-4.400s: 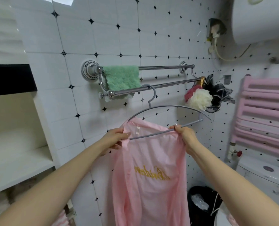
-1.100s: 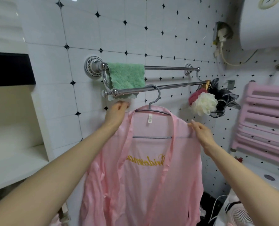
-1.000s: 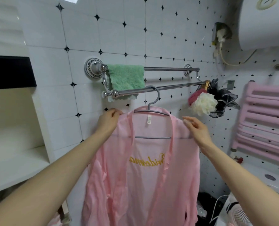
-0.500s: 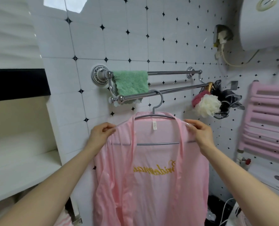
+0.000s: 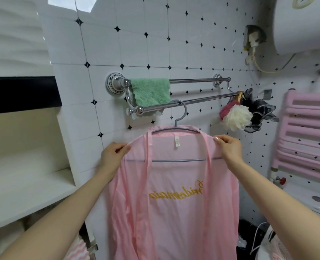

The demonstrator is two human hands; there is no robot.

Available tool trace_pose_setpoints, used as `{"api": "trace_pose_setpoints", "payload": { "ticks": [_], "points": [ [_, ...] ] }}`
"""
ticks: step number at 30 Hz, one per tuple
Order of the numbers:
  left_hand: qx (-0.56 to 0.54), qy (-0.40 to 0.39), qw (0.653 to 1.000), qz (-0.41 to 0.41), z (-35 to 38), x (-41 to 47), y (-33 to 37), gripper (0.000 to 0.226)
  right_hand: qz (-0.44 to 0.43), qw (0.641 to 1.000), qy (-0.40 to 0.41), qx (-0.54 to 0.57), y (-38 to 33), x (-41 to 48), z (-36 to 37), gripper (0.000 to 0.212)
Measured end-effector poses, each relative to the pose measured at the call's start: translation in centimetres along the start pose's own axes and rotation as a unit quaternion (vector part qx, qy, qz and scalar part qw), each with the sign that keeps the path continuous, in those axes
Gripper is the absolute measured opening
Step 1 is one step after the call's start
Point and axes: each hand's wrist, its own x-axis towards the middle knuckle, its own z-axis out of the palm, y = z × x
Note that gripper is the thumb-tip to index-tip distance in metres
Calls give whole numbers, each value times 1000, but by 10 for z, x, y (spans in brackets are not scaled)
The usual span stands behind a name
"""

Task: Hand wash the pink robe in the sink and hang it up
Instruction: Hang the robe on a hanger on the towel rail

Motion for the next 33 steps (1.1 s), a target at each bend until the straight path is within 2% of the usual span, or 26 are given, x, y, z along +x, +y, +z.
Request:
{"api": "trace_pose_setpoints", "payload": {
  "ticks": [2, 4, 7, 9, 11, 13, 15, 17, 19, 20, 22, 24, 26, 28, 30, 33],
  "points": [
    [-33, 44, 998, -2, 0, -3, 4, 20, -4, 1000, -7, -24, 2, -4, 2, 16],
    [-66, 63, 996, -4, -1, -6, 8, 16, -18, 998, -6, -67, 9, -10, 5, 23],
    [-66, 63, 996, -18, 0, -7, 6, 2, -115, 971, 100, -183, 19, -33, 16, 39],
    [-52, 60, 997, -27, 2, -6, 2, 5, -185, 959, 141, -164, 21, -63, 33, 39],
    [-54, 59, 996, -41, 6, -4, 0, 7, -181, 978, 62, -86, 18, -103, 59, 31],
    [-63, 45, 995, -62, 7, -3, 2, 12, -105, 990, -94, -14, 13, -138, 91, 33],
    [-37, 16, 997, -60, 5, -4, -5, 20, -21, 980, -199, 11, 18, -165, 123, 43],
    [28, 24, 997, -62, 6, -10, -20, 33, 58, 971, -232, 17, 24, -181, 150, 63],
    [53, 61, 990, -118, 11, -24, -33, 34, 118, 962, -247, 10, 30, -185, 165, 84],
    [54, 69, 984, -157, 13, -35, -37, 28, 140, 959, -246, 2, 32, -183, 169, 83],
    [52, 43, 970, -232, 18, -56, -48, 11, 154, 959, -239, 3, 34, -177, 172, 51],
    [50, -29, 961, -271, 19, -72, -66, 27, 145, 963, -224, 24, 34, -174, 169, 16],
    [103, -98, 952, -270, 18, -77, -90, 36, 152, 961, -224, 56, 33, -174, 159, 12],
    [121, -115, 956, -242, 17, -84, -94, 32, 170, 957, -215, 96, 28, -175, 144, 5],
    [83, -72, 970, -217, 16, -93, -81, 33, 198, 951, -203, 127, 26, -172, 128, 7],
    [24, 0, 972, -232, 12, -108, -66, 22, 227, 935, -214, 169, 30, -164, 108, 24]
  ]
}}
